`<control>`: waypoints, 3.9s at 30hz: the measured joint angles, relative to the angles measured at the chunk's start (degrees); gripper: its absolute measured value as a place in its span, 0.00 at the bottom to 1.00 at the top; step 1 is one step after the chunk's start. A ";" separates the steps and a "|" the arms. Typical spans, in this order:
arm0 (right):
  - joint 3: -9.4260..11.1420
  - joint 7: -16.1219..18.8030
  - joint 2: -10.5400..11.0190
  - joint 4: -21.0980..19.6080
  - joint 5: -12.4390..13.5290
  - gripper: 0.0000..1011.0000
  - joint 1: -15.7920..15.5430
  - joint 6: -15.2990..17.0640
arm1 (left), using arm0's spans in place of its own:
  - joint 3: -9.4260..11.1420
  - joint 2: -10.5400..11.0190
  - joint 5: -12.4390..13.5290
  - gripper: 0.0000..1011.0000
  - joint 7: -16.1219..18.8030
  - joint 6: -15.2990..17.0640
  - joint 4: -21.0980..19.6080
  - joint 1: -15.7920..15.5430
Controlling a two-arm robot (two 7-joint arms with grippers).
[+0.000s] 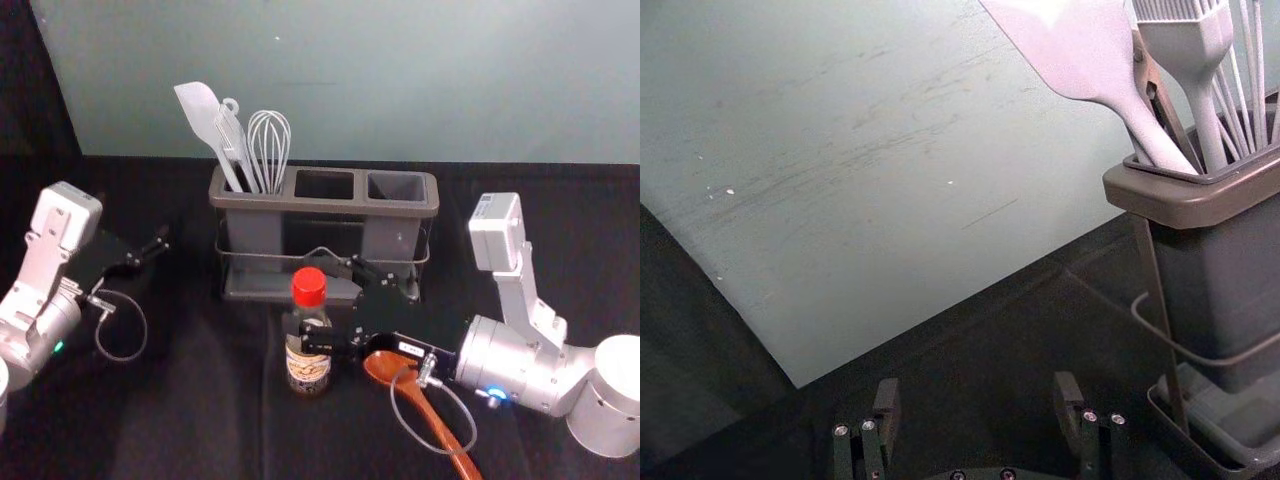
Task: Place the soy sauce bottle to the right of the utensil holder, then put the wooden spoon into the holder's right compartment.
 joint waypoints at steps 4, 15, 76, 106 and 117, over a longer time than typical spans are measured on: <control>-0.36 -0.10 -0.25 0.30 -0.39 0.99 0.32 0.01 | 0.00 0.00 0.00 0.99 0.00 0.00 0.00 0.00; -0.95 -0.88 -0.40 0.42 -1.94 0.99 0.68 -0.14 | 0.00 0.00 0.00 0.99 0.00 0.00 0.00 0.00; -0.04 -0.71 0.13 -0.38 -1.29 0.38 0.10 -0.81 | 0.00 0.00 0.00 0.99 0.00 0.00 0.00 0.00; 13.00 -5.18 9.51 -13.09 2.31 0.38 -13.92 -5.13 | 0.00 0.00 0.00 0.99 0.00 0.00 0.00 0.00; 22.01 -7.32 11.61 -14.25 3.49 0.38 -20.81 -8.35 | 0.00 0.00 0.00 0.99 0.00 0.00 0.00 0.00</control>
